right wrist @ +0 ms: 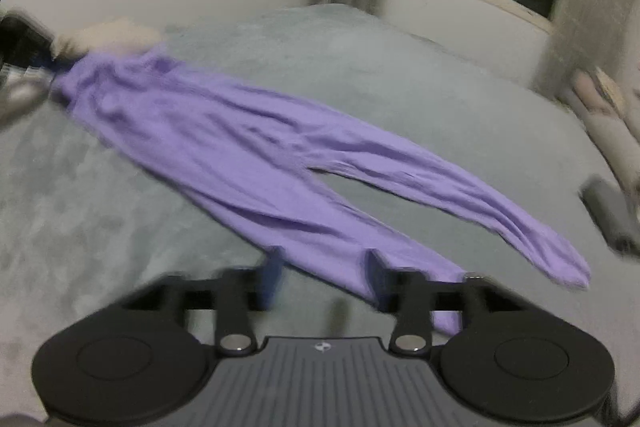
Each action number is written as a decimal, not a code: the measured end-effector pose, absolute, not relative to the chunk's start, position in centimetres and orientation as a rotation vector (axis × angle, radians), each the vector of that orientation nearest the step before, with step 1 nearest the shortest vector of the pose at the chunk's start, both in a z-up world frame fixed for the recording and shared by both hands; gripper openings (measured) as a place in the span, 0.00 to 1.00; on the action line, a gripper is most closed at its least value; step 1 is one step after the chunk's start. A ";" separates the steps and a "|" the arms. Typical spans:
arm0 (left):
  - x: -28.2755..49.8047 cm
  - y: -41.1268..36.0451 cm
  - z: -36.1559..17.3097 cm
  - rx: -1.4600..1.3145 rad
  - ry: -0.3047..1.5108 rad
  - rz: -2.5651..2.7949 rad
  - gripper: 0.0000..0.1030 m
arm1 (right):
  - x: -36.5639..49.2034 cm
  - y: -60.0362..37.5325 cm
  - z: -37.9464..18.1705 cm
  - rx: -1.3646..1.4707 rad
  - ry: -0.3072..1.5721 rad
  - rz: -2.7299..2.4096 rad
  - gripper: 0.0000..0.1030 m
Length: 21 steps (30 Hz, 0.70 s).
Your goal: Fold clothes
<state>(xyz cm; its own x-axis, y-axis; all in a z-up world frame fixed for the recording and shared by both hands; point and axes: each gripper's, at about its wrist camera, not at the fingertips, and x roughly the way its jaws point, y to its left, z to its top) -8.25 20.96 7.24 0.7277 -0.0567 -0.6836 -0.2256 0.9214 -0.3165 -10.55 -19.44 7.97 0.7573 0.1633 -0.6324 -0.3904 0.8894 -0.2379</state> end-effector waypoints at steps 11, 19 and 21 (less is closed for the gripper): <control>-7.7 20.0 6.8 -0.349 0.773 0.083 0.27 | -5.7 -16.1 5.4 -0.506 0.689 0.339 0.00; -7.4 19.0 6.4 -0.280 0.788 0.079 0.18 | -10.2 -16.6 8.1 -0.463 0.649 0.363 0.00; -7.5 19.1 6.6 -0.275 0.786 0.087 0.14 | -11.3 -16.7 7.7 -0.466 0.677 0.363 0.00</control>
